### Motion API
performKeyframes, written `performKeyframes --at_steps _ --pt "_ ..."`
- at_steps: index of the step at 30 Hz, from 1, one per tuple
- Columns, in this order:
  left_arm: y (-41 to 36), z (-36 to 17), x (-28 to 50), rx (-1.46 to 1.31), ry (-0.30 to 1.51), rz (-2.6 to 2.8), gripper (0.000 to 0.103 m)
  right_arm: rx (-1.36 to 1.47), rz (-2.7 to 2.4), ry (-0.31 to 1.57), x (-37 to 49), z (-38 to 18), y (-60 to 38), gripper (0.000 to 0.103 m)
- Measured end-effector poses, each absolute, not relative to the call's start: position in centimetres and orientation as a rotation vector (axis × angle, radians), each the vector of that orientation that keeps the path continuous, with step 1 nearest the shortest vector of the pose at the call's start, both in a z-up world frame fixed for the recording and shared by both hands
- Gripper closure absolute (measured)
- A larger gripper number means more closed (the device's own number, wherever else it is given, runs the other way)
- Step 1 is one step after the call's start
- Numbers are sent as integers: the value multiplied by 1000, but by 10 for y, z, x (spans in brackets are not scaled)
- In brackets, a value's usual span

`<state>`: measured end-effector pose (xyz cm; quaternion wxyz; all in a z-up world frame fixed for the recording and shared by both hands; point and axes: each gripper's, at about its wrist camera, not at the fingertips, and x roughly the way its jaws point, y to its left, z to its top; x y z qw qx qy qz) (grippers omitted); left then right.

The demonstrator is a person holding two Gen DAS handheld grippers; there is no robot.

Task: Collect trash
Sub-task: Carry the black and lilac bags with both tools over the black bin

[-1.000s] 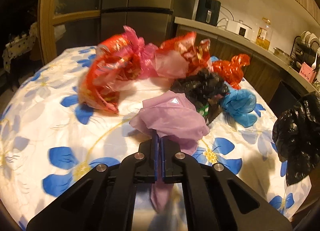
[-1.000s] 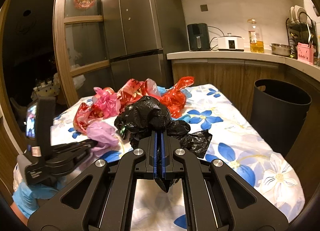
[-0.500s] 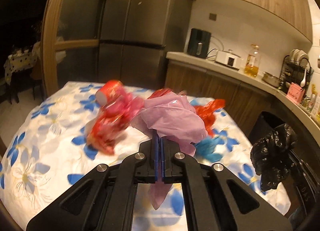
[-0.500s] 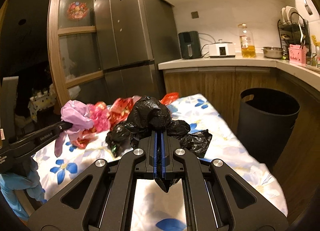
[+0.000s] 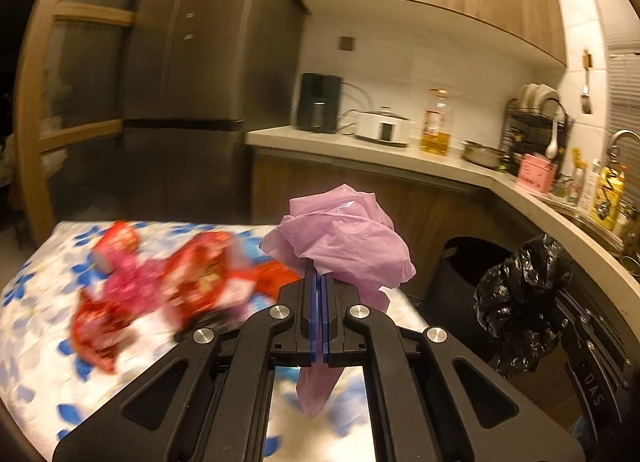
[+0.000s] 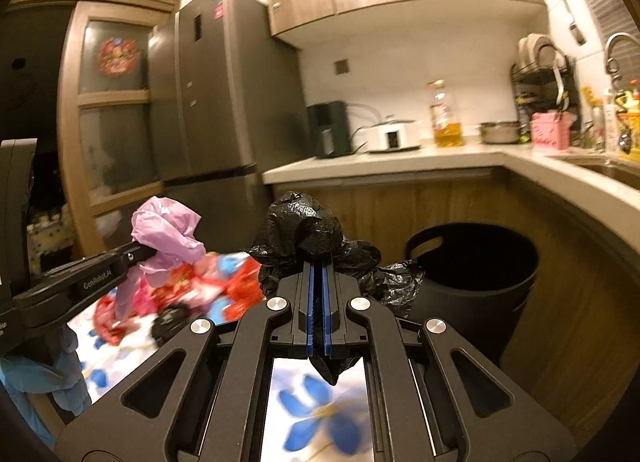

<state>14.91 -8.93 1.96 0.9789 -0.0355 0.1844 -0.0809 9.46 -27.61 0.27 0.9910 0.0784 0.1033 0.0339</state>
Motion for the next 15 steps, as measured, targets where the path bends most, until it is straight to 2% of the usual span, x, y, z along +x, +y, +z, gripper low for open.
performKeyframes --at_steps 15 --pt "-215 34 211 -51 336 -396 102 191 -167 121 132 16 -378 100"
